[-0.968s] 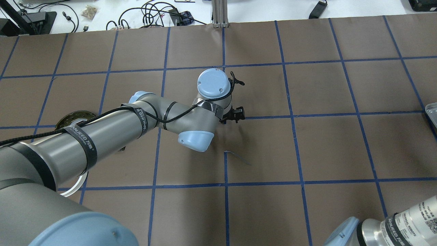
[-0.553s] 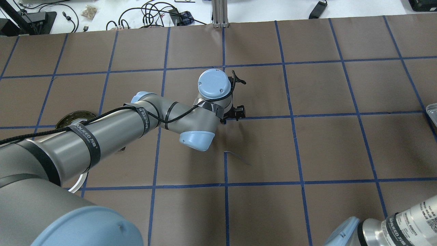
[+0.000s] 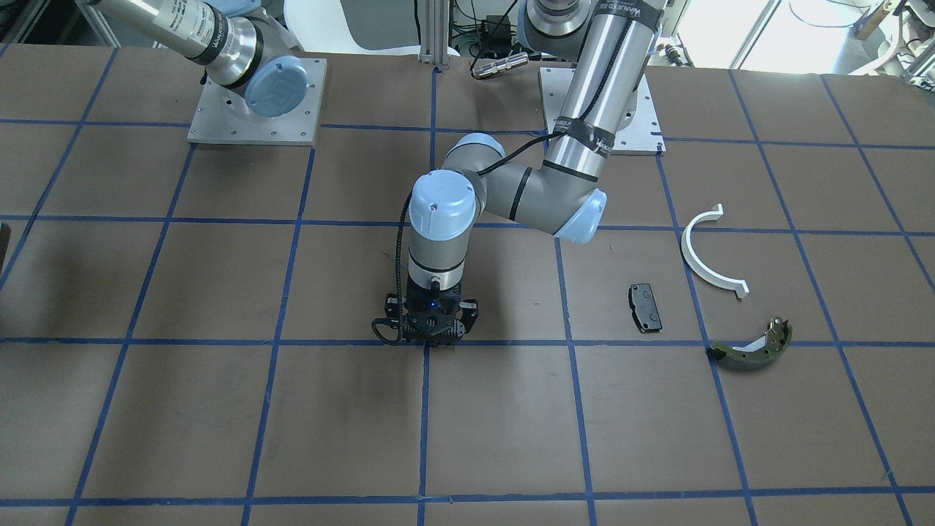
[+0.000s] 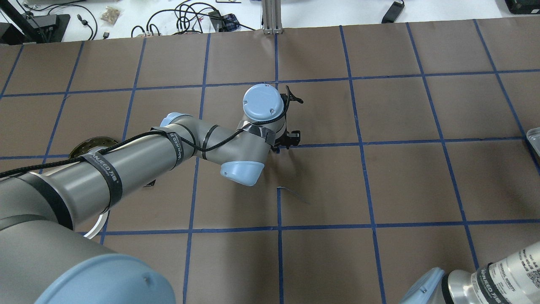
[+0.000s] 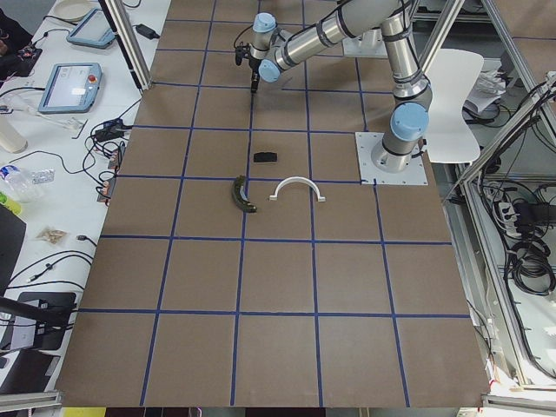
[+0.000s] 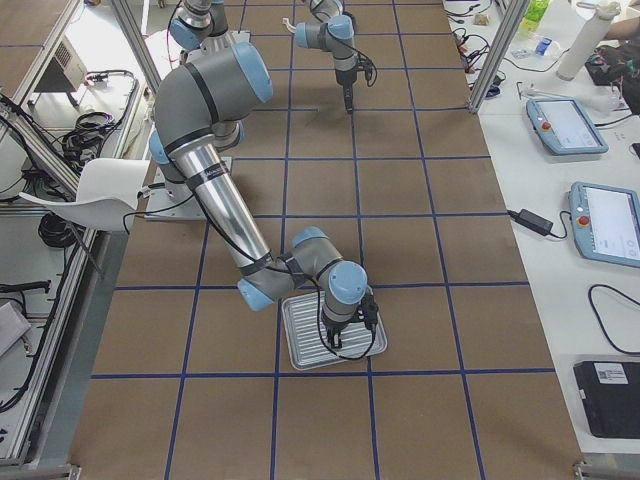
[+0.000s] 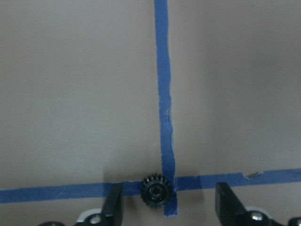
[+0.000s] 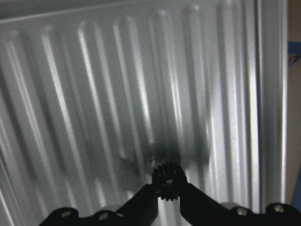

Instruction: Place bearing gear from tray to pile

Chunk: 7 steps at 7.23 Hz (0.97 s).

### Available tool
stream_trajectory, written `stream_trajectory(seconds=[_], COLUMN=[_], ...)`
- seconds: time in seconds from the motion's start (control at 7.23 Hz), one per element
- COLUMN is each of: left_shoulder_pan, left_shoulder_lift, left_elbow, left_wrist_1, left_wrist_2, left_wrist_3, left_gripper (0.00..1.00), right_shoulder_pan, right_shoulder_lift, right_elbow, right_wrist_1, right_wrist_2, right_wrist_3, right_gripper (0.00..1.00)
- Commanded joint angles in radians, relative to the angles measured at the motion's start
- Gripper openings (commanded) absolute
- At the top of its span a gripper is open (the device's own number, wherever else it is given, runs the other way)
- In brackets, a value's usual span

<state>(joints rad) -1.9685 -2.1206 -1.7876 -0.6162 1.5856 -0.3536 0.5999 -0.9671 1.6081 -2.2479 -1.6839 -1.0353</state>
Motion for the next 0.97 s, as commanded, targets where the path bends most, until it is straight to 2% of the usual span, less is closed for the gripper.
stream_trajectory(seconds=[0.0,0.14,0.28,0.41,0.55,0.83], left_shoulder_pan=[0.017,0.017,0.019,0.017,0.019,0.031], left_shoulder_lift=[-0.001,-0.004,-0.004,-0.004,-0.002,0.027], left_elbow=[0.004,0.004,0.004,0.002,0.004,0.01], left_wrist_1=[0.001,0.001,0.0,0.0,0.001,-0.005], left_wrist_2=[-0.001,-0.001,-0.001,0.001,0.001,0.02], left_wrist_3=[0.013,0.016,0.015,0.015,0.016,0.062], left_gripper=[0.66,0.43,0.24,0.13,0.08,0.07], right_shoulder_pan=[0.012,0.05,0.136,0.228,0.312,0.485], right_shoulder_lift=[-0.073,-0.106,-0.134,-0.15,-0.151,-0.153], right_elbow=[0.009,0.009,0.012,0.012,0.012,0.035], right_wrist_1=[0.017,0.037,0.039,0.036,0.039,0.047], right_wrist_2=[0.001,0.009,0.029,0.049,0.046,0.046], right_wrist_3=[0.0,0.0,0.0,0.023,0.078,0.215], right_gripper=[0.0,0.0,0.0,0.0,0.0,0.0])
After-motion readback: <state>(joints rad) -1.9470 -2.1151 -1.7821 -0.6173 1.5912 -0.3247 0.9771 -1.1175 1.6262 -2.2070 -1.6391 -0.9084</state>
